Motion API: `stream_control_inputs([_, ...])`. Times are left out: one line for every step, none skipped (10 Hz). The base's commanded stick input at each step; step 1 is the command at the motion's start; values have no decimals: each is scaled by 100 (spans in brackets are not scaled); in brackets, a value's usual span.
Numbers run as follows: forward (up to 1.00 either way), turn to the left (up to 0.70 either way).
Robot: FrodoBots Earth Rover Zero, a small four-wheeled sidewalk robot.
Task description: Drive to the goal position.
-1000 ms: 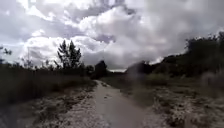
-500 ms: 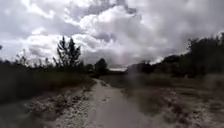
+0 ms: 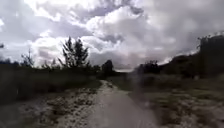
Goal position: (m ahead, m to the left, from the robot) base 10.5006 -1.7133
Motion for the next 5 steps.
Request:
stream_control_inputs([59,7])
stream_control_inputs([59,1])
stream_control_inputs([59,2])
stream_control_inputs([59,5])
stream_control_inputs([59,13])
